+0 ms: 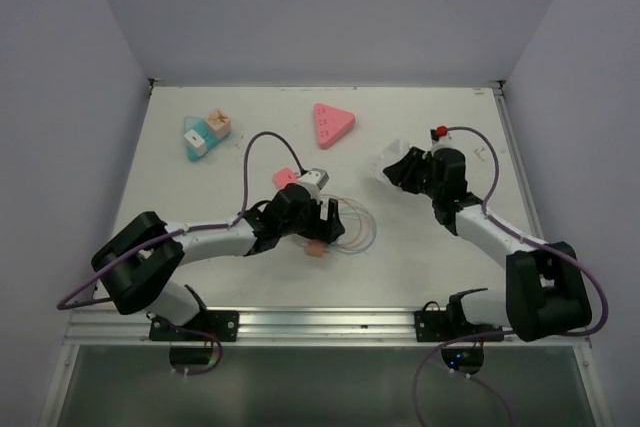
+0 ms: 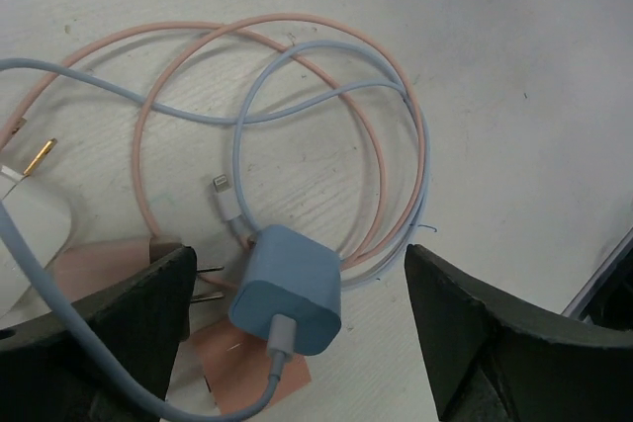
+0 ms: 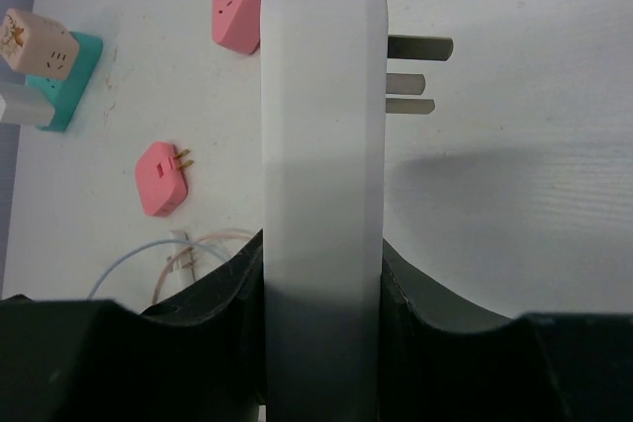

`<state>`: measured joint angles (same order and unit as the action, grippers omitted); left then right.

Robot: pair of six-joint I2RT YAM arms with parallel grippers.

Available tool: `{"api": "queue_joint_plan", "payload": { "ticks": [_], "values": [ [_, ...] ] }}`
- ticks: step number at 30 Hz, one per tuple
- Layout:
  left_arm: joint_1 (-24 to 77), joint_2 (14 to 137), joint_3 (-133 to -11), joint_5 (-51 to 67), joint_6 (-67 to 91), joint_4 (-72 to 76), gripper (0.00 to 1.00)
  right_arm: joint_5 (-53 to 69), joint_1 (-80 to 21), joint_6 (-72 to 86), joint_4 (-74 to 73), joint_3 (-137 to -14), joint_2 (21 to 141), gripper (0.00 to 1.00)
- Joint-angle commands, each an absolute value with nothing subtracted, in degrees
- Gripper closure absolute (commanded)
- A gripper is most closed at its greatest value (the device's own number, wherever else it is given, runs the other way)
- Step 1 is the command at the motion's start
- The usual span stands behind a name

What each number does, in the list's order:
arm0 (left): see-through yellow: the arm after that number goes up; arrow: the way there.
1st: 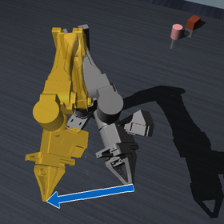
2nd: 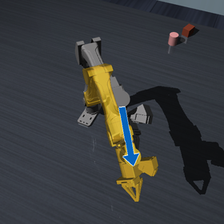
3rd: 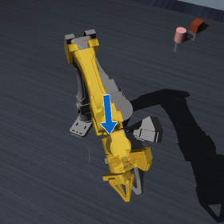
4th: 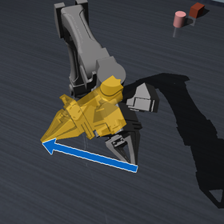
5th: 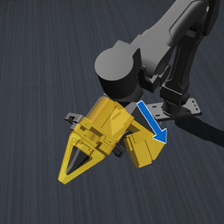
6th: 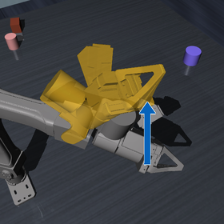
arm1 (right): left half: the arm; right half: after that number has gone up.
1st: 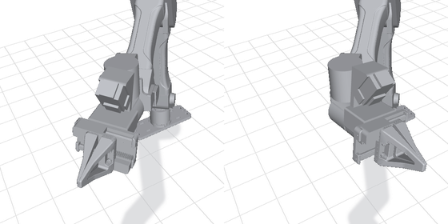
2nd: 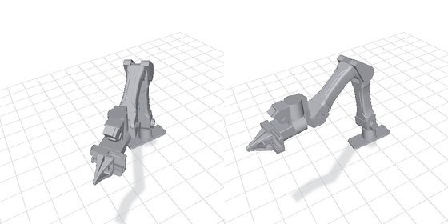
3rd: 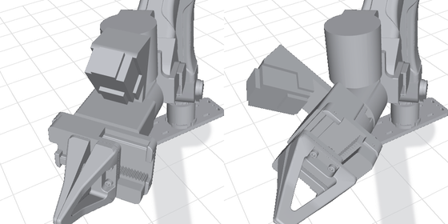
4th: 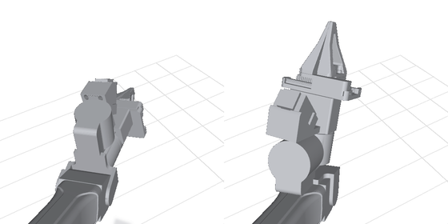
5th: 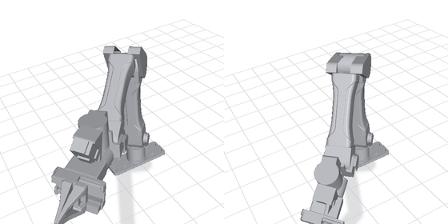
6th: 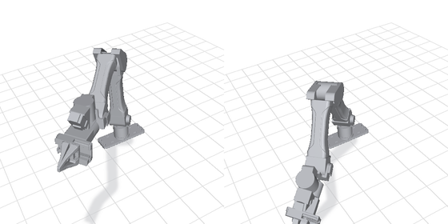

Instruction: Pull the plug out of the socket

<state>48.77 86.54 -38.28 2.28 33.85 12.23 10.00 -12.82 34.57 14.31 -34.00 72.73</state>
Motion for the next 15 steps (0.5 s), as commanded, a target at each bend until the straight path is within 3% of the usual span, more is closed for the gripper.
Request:
{"api": "queue_joint_plan", "payload": {
  "ticks": [1, 3, 15],
  "values": [
    [48.78, 82.01, -40.07, -1.75, 34.01, 9.25, 0.1, 13.8, -12.74, 37.79, 25.56, -38.67, 77.42, 1.0],
    [48.69, 79.38, -40.43, -3.86, 34.19, 7.22, 0.0, 15.02, -12.83, 38.14, 27.15, -41.12, 82.15, 1.0],
    [42.73, 61.36, -41.58, -12.12, 33.66, -9.4, 0.0, 25.04, -12.66, 47.9, 38.32, -54.13, 105.98, 1.0]
  ]
}}
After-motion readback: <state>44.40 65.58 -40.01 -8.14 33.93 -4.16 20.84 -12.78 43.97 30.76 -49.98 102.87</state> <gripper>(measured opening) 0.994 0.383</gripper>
